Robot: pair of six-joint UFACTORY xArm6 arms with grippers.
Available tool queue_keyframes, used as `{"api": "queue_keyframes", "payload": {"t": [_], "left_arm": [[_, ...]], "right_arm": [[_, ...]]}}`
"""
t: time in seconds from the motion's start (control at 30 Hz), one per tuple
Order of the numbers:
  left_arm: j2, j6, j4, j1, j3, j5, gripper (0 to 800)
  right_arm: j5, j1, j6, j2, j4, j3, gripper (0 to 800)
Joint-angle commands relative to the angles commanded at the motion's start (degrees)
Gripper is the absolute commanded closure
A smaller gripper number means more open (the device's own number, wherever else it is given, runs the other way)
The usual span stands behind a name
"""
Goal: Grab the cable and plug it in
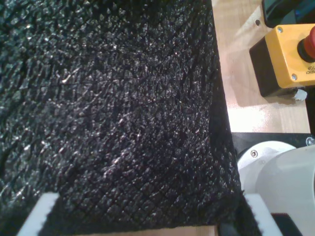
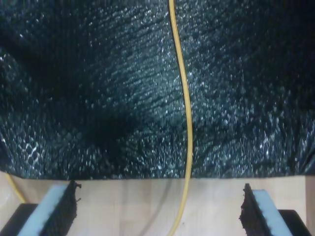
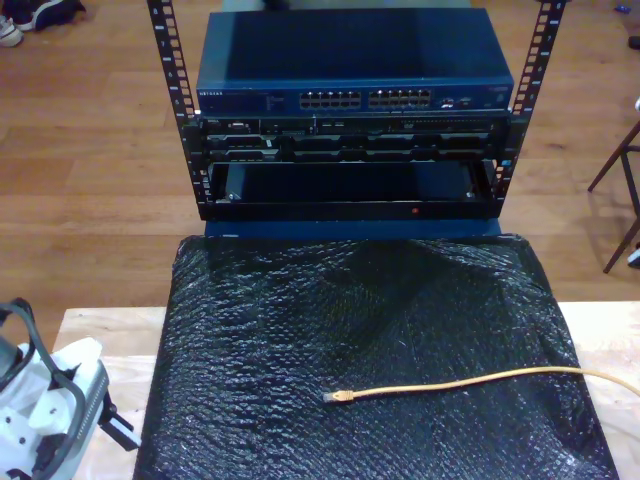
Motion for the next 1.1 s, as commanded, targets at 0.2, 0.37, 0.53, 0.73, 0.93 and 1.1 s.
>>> {"api": "queue_keyframes", "payload": {"t": [0.2, 0.37, 0.53, 0.73, 0.93, 1.1], "left_arm": [[0.00, -0.79, -0.53, -2.02, 0.79, -1.23, 0], [0.00, -3.78, -0.44, -4.48, 1.14, -2.02, 0], [0.18, -4.66, -0.53, -5.19, 1.58, -2.64, 0], [0.44, -6.07, -0.53, -6.24, 1.58, -3.52, 0], [0.35, -8.62, -0.53, -9.05, 1.58, -4.13, 0], [0.26, -10.11, -0.53, -10.64, 1.58, -4.22, 0]], "right_arm": [[-1.85, 6.33, 4.92, -0.09, 0.00, -0.09, 7], [-4.48, 13.01, 10.29, -0.09, 0.00, 0.09, 7], [-6.68, 19.16, 14.33, 0.09, 0.00, 0.62, 7], [-11.96, 26.11, 18.55, 0.97, -0.09, 1.49, 7], [-16.18, 31.65, 22.33, 2.55, -0.09, 2.37, 7], [-19.43, 36.13, 23.74, 2.73, -0.18, 4.13, 7]]}}
